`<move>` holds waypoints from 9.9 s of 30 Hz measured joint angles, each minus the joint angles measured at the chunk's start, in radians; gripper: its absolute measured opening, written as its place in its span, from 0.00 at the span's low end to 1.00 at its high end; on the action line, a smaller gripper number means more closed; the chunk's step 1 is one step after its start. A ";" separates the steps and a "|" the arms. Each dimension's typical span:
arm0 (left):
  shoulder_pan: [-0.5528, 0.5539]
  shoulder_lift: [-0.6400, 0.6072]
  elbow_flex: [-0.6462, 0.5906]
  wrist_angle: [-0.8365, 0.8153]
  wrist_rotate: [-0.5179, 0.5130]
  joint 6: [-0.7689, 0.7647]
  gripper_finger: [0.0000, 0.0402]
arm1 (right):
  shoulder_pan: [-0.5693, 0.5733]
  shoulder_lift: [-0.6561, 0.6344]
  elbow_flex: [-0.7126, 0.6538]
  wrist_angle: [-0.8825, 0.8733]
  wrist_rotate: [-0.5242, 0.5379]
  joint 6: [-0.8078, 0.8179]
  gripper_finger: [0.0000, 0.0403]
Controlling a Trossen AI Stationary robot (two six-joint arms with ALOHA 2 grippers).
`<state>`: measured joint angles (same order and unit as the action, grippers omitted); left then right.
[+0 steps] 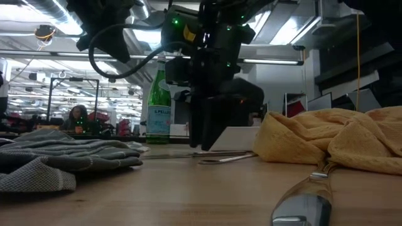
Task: Sort silverware
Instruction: Put the silver knife into the cutlery tray, then put the silver spoon into the cutlery tray
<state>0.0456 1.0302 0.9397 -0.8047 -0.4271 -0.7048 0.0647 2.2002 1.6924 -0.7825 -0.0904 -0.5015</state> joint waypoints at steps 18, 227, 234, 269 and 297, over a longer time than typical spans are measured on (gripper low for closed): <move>0.000 0.000 0.000 0.000 0.000 0.000 0.11 | 0.000 -0.009 -0.102 0.109 -0.011 0.015 0.32; -0.509 0.469 0.000 0.028 0.674 -1.257 0.11 | -0.582 -0.613 -0.692 -0.188 0.177 0.156 0.35; -0.510 0.545 0.000 0.030 0.673 -1.122 0.11 | -0.582 -0.613 -0.692 -0.188 0.177 0.156 0.35; -0.510 0.574 0.000 -0.026 0.643 -1.274 0.35 | -0.582 -0.613 -0.692 -0.188 0.176 0.164 0.35; -0.531 0.693 0.003 0.036 0.576 -1.407 0.31 | -0.582 -0.613 -0.692 -0.187 0.176 0.164 0.35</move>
<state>-0.4850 1.7233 0.9424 -0.7683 0.1488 -2.1116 -0.5171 1.5875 1.0004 -0.9695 0.0856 -0.3374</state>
